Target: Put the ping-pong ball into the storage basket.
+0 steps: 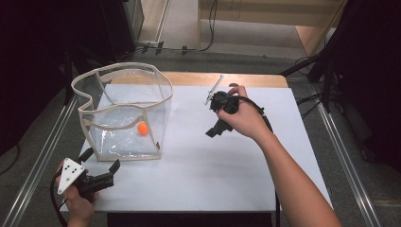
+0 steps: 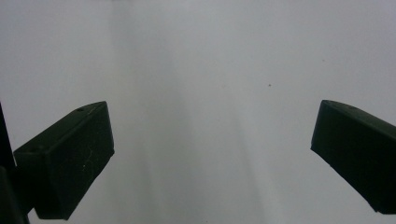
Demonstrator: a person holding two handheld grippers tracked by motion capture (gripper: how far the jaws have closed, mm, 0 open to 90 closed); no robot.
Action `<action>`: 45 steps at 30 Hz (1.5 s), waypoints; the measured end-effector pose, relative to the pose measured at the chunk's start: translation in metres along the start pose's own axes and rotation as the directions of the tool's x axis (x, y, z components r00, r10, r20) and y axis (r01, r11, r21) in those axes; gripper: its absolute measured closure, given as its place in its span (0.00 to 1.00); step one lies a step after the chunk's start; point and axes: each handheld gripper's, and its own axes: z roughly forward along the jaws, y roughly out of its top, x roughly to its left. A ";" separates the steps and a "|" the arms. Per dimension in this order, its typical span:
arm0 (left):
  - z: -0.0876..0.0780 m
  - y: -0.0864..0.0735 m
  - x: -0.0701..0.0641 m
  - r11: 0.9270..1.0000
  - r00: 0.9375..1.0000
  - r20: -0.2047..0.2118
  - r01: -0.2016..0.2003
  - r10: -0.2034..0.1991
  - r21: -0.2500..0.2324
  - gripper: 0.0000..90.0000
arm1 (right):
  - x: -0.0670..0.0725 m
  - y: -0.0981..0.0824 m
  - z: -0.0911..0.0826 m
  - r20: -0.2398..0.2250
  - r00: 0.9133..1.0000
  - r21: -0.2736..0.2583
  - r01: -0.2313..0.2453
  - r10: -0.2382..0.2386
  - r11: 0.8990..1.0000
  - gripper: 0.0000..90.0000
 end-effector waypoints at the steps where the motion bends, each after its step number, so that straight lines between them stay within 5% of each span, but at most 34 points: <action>1: 0.000 0.000 0.000 1.000 1.000 0.000 0.000 0.000 0.000 0.01 | 0.000 -0.002 0.000 0.000 1.000 -0.002 -0.006 0.006 1.000 0.00; 45: 0.000 0.000 0.000 1.000 1.000 -0.004 0.002 -0.002 0.000 0.01 | -0.001 -0.075 0.006 0.000 0.993 -0.066 -0.116 0.117 0.991 0.00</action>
